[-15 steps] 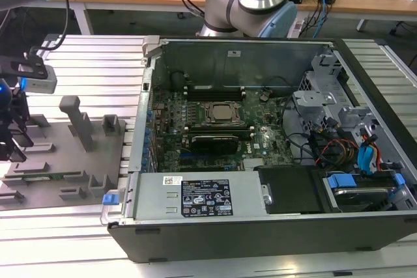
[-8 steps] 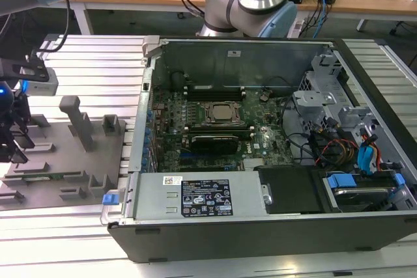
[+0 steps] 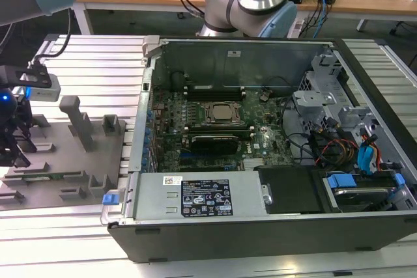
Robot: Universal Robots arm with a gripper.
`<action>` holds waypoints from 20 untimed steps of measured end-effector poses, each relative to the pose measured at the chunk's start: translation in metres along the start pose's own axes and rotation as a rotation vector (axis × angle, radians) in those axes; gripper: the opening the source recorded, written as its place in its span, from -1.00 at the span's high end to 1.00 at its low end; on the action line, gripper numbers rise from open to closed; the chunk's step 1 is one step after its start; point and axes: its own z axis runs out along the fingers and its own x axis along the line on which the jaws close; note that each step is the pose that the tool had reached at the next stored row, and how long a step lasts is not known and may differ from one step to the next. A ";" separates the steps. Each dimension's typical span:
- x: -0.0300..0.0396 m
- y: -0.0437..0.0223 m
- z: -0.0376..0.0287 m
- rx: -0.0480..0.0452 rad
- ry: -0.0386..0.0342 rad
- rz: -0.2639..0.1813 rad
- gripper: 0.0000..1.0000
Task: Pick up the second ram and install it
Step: 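Pick up the second ram and move it above second insertion slot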
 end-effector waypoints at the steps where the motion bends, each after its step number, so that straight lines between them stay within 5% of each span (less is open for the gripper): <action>1: 0.0027 -0.0002 0.0016 0.0000 0.0000 0.000 0.28; 6: 0.0034 -0.0091 0.0157 -0.0004 0.0183 -0.025 0.28; 20: 0.0062 -0.0115 0.0480 -0.0012 0.0153 -0.063 0.28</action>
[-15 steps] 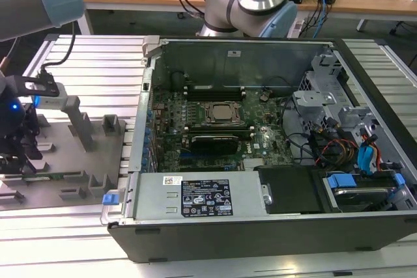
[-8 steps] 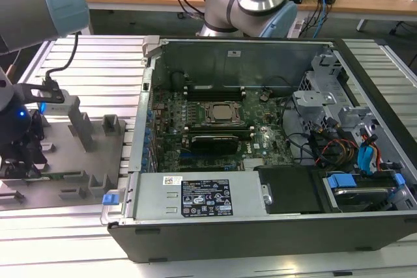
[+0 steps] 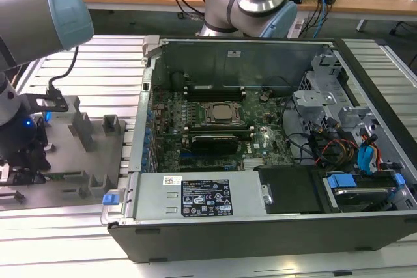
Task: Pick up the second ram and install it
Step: 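Pick up the second ram and move it above second insertion slot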
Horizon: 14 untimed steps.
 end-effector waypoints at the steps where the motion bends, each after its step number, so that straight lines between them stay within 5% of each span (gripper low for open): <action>1: 0.0003 -0.0001 0.0013 0.0000 -0.0009 -0.007 0.28; 14: 0.0010 -0.0003 0.0061 0.0001 -0.0053 -0.017 0.28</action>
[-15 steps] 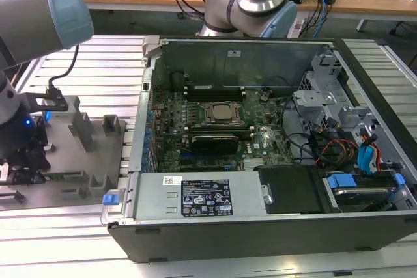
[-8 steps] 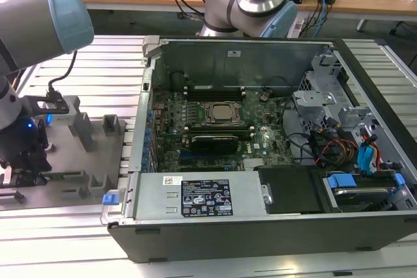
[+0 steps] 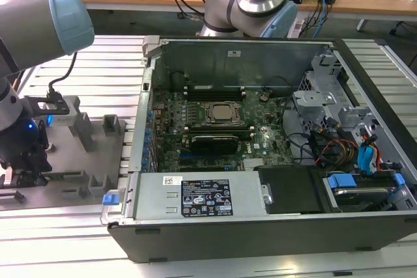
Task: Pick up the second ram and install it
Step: 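Pick up the second ram and move it above second insertion slot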
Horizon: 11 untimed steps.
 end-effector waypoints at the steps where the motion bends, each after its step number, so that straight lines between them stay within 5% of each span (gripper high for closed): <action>1: 0.0000 0.0000 0.0000 0.0000 0.0000 0.000 0.28; 5: 0.0000 0.0000 0.0002 0.0001 0.0000 0.000 0.72; 11: 0.0000 0.0000 0.0005 0.0000 0.0000 0.000 0.72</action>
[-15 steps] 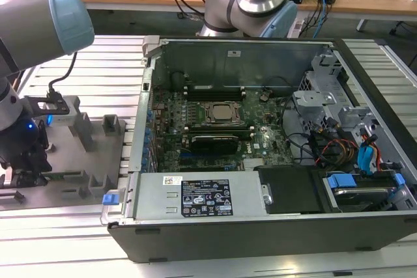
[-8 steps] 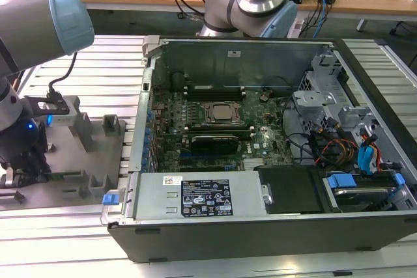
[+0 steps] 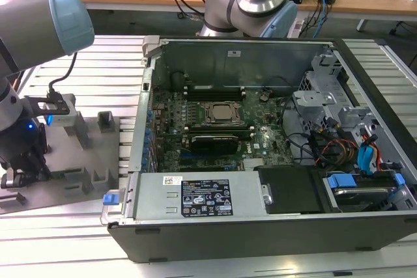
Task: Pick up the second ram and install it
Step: 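Pick up the second ram and move it above second insertion slot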
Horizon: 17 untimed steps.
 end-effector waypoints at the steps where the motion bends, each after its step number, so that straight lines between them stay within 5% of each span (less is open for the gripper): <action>1: 0.0000 0.0000 0.0000 0.0000 0.0000 0.000 0.72; 5: 0.0000 0.0000 0.0002 0.0001 0.0000 0.010 0.72; 13: -0.0002 0.0000 0.0002 0.0020 -0.0018 0.121 0.72; 17: -0.0002 0.0000 -0.0002 0.0019 -0.0017 0.117 0.72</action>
